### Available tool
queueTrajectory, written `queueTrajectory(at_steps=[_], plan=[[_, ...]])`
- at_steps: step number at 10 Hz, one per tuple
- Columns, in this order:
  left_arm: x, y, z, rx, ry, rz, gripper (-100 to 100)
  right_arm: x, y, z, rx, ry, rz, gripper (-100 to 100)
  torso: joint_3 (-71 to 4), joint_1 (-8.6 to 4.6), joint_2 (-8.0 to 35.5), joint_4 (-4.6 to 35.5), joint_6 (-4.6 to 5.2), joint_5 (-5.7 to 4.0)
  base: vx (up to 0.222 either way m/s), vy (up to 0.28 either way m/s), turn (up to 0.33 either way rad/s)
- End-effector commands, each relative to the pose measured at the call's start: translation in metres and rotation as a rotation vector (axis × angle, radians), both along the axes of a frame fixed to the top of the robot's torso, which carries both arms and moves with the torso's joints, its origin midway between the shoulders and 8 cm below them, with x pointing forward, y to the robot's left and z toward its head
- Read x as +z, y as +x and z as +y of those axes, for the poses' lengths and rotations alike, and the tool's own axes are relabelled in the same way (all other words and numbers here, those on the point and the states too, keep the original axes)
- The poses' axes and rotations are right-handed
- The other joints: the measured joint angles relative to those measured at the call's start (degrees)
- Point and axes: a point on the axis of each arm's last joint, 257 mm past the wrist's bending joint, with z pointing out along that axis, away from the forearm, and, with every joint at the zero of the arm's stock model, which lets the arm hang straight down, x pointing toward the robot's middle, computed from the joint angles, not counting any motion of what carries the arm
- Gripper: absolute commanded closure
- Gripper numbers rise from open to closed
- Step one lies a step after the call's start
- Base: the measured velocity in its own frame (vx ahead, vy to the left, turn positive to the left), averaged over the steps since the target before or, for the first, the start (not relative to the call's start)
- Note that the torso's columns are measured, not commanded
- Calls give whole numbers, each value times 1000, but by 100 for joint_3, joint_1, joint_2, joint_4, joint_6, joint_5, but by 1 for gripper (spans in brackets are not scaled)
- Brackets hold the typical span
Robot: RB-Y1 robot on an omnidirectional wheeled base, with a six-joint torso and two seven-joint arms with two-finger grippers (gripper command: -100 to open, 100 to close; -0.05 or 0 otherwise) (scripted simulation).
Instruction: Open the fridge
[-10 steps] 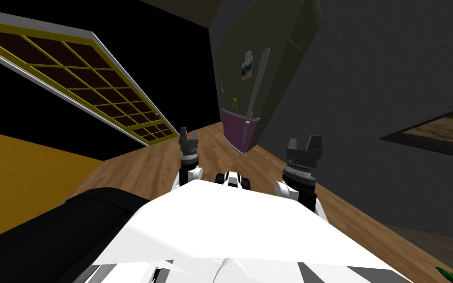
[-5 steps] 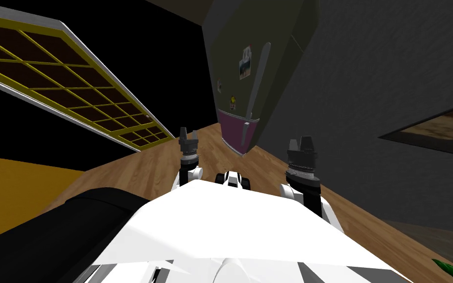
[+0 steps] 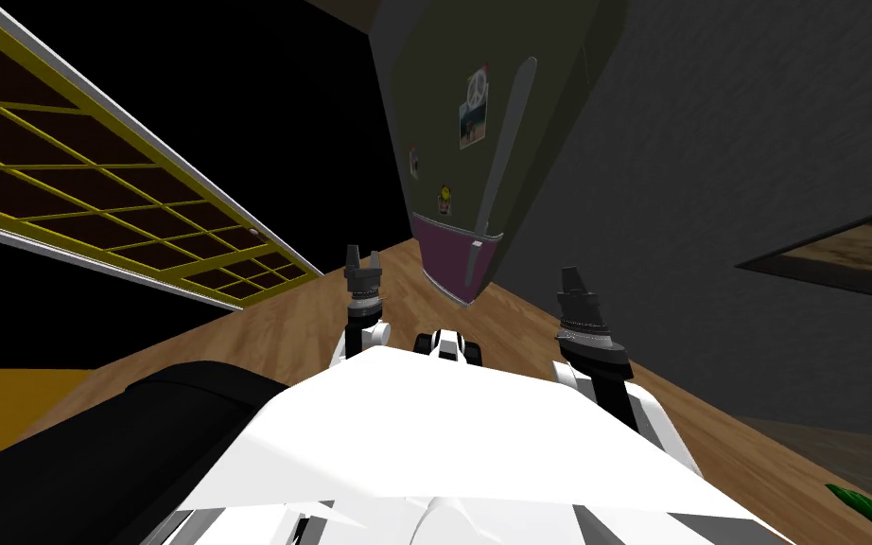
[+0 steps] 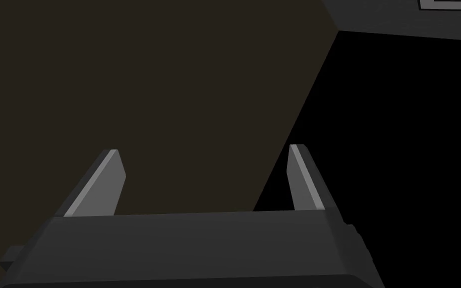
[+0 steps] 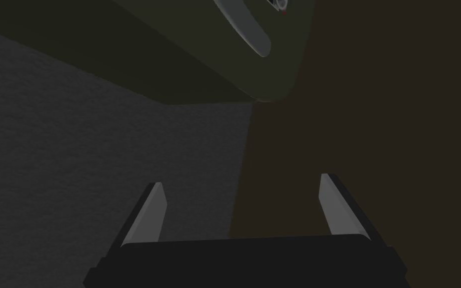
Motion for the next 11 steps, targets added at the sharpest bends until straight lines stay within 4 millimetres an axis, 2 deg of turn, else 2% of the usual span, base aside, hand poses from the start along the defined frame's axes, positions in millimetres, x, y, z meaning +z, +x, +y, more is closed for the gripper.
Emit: queueTrajectory(at_steps=[1, 11], plan=[[0, 0, 0, 0, 0, 0, 0, -9, 3, -4, -66, -161, 34, -100, -3, -8, -5, -2, 1, -3, 205, 151, -159], [0, 0, 0, 0, 0, 0, 0, -45, 10, -28, -252, -687, 126, -100, 2, 4, 3, 1, 0, 1, 174, 134, -138]])
